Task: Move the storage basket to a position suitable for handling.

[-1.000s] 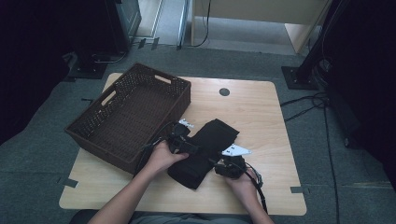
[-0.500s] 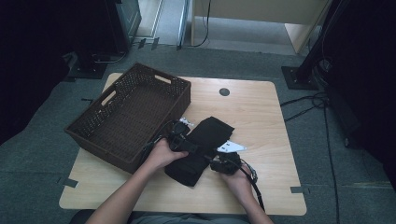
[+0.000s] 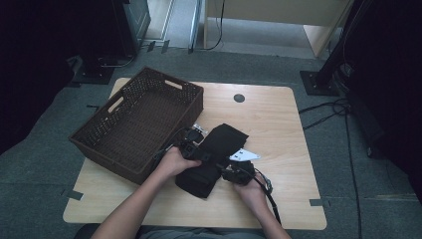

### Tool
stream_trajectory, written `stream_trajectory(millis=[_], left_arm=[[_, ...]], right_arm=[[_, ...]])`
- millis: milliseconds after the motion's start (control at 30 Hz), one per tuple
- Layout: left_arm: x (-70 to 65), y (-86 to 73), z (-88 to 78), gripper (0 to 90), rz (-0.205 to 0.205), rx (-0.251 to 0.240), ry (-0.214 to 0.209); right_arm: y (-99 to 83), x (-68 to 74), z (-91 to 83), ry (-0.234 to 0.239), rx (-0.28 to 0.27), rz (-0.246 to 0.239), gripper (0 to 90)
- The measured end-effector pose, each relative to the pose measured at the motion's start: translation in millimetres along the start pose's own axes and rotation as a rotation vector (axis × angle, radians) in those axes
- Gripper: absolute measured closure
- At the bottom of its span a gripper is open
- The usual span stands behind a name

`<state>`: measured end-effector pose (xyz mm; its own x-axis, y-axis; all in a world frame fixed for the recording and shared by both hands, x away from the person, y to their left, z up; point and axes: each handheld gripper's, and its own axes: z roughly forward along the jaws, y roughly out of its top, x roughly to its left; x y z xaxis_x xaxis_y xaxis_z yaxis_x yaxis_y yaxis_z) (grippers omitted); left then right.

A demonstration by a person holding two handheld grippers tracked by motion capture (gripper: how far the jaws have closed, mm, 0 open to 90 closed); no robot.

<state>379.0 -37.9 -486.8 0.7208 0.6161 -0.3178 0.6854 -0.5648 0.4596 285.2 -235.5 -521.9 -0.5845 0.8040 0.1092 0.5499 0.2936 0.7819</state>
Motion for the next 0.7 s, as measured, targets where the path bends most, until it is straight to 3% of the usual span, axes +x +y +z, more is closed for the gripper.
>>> stream_trajectory(millis=[167, 333, 700], left_arm=[[-2.1, 0.2, -3.0, 45.7, 0.003, -0.01, 0.008], [-7.1, 1.4, -8.8, 60.8, 0.048, -0.027, 0.041], [-6.9, 4.9, -16.5, 68.3, 0.057, -0.055, 0.052]], right_arm=[[0.0, -0.4, -0.2, 0.004, 0.0, 0.002, 49.1], [-0.8, -1.4, -1.8, 0.024, -0.011, 0.029, 45.1], [-5.2, -7.4, -9.5, 0.007, 0.009, 0.027, 40.2]])
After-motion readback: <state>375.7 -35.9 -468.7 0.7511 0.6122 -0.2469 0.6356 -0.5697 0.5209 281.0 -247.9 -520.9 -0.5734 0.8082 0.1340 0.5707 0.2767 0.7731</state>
